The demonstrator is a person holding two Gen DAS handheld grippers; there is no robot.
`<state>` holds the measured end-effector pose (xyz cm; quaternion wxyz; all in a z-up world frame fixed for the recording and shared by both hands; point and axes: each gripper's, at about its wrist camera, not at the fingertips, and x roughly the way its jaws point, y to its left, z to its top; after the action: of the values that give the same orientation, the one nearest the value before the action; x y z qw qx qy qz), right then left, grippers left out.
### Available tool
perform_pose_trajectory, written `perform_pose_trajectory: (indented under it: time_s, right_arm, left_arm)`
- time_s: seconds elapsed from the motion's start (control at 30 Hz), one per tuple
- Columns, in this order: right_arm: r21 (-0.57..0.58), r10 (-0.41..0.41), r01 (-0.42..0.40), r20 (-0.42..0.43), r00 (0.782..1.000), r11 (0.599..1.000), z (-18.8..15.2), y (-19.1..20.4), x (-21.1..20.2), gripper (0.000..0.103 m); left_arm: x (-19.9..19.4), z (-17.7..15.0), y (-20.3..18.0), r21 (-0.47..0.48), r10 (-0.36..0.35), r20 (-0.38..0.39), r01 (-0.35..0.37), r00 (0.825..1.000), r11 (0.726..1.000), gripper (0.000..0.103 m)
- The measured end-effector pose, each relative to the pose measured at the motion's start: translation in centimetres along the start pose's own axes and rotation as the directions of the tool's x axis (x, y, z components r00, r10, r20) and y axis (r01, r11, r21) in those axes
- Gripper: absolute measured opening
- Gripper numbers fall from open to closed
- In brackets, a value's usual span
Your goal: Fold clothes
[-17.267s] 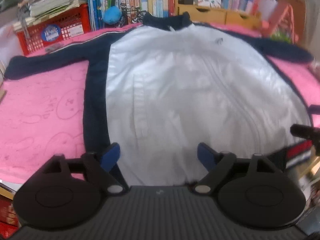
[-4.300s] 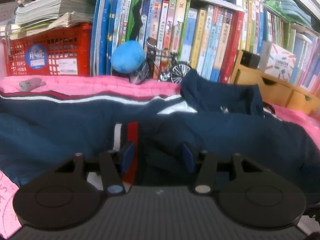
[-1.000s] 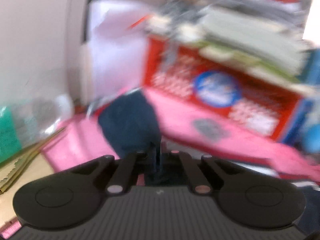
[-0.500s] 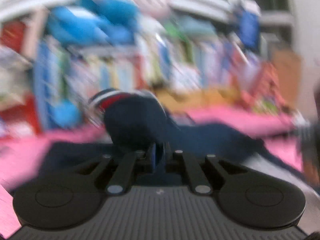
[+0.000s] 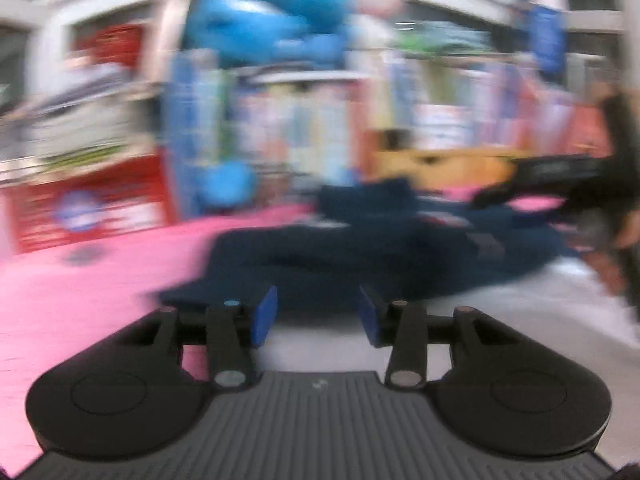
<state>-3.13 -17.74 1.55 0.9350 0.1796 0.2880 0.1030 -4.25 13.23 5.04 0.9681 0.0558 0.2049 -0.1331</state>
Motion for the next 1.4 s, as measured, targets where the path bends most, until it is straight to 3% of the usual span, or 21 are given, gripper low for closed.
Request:
perform_pose_trajectory:
  time_s: [0.03,0.1,0.2,0.3,0.4,0.5,0.6,0.63,0.67,0.77,0.83,0.87,1.0,1.03,1.1,1.17,1.27,1.4]
  right_arm:
    - [0.029,-0.006,0.007,-0.015,1.000,1.000,0.6,0.0,0.9,0.103]
    - [0.014,-0.036,0.037,-0.040,0.999,0.999,1.5,1.1,2.7,0.103]
    - [-0.069,-0.140,0.135,-0.089,0.986,0.988,2.2,3.0,5.6,0.103]
    - [-0.074,-0.240,0.232,-0.143,0.960,0.970,2.1,2.9,8.0,0.101]
    - [-0.037,-0.263,0.261,-0.199,0.944,0.965,1.5,1.7,9.1,0.090]
    - [-0.058,-0.252,0.246,-0.197,0.947,0.968,1.0,1.1,8.7,0.080]
    - [-0.032,-0.225,0.223,-0.176,0.958,0.974,1.5,0.7,8.0,0.060]
    - [-0.023,-0.216,0.215,-0.169,0.962,0.976,1.6,0.6,7.8,0.043]
    - [-0.015,-0.206,0.207,-0.162,0.965,0.978,1.8,0.4,7.6,0.033]
    - [-0.011,-0.156,0.156,-0.046,0.987,0.988,2.8,0.2,5.6,0.032]
    - [-0.048,-0.063,0.068,0.111,0.992,0.996,3.5,-0.1,2.7,0.032]
    - [-0.072,-0.022,0.035,0.177,0.984,0.997,3.7,-0.4,1.2,0.033]
    - [-0.164,-0.078,0.122,0.257,0.963,0.979,3.9,-2.4,-1.5,0.052]
    - [-0.186,-0.103,0.155,0.259,0.960,0.970,4.0,-2.9,-2.0,0.063]
    - [-0.211,-0.215,0.249,0.171,0.961,0.945,3.4,-4.4,-1.7,0.068]
    - [-0.229,-0.306,0.321,0.098,0.947,0.919,2.6,-5.8,-1.9,0.089]
    - [-0.247,-0.342,0.357,0.100,0.934,0.901,1.6,-6.4,-3.7,0.098]
    - [-0.221,-0.348,0.367,0.122,0.930,0.904,1.2,-5.4,-4.6,0.099]
  left_arm:
    - [0.2,-0.1,1.4,-0.007,0.042,0.000,-0.042,0.999,0.999,0.049]
    - [1.1,-0.2,3.4,-0.005,0.059,-0.003,-0.059,0.998,0.998,0.054]
    - [2.7,-0.3,4.8,-0.013,0.029,-0.013,-0.029,0.999,0.999,0.058]
    - [3.8,-0.4,5.1,-0.003,0.023,0.006,-0.023,1.000,1.000,0.070]
    - [4.0,-0.5,5.1,-0.020,0.037,0.017,-0.037,0.999,0.999,0.071]
    - [3.0,-0.6,4.9,-0.045,0.037,0.051,-0.035,0.998,0.998,0.074]
    - [1.1,-0.9,5.2,-0.066,0.051,0.103,-0.045,0.993,0.997,0.078]
    - [0.8,-0.9,5.5,-0.077,0.059,0.103,-0.052,0.993,0.996,0.078]
    - [0.7,-0.9,5.9,-0.087,0.068,0.098,-0.059,0.993,0.994,0.078]
    - [1.0,-0.9,6.5,-0.100,0.086,0.066,-0.079,0.994,0.992,0.078]
    - [1.2,-1.0,6.1,-0.092,0.069,0.061,-0.064,0.996,0.994,0.078]
    - [1.3,-1.0,5.8,-0.087,0.061,0.058,-0.056,0.996,0.995,0.078]
    - [2.5,-1.1,4.3,-0.057,0.028,0.025,-0.026,0.999,0.998,0.078]
    - [3.0,-1.1,3.9,-0.047,0.023,0.008,-0.023,1.000,0.999,0.078]
    - [4.0,-1.0,3.0,-0.026,0.018,-0.025,-0.019,1.000,0.999,0.078]
    - [5.3,-0.7,2.2,0.008,0.050,-0.060,-0.049,0.997,0.999,0.078]
    - [6.8,-0.6,2.0,0.014,0.066,-0.118,-0.064,0.991,0.998,0.078]
    - [7.3,-0.9,2.7,-0.029,0.123,-0.160,-0.129,0.979,0.991,0.078]
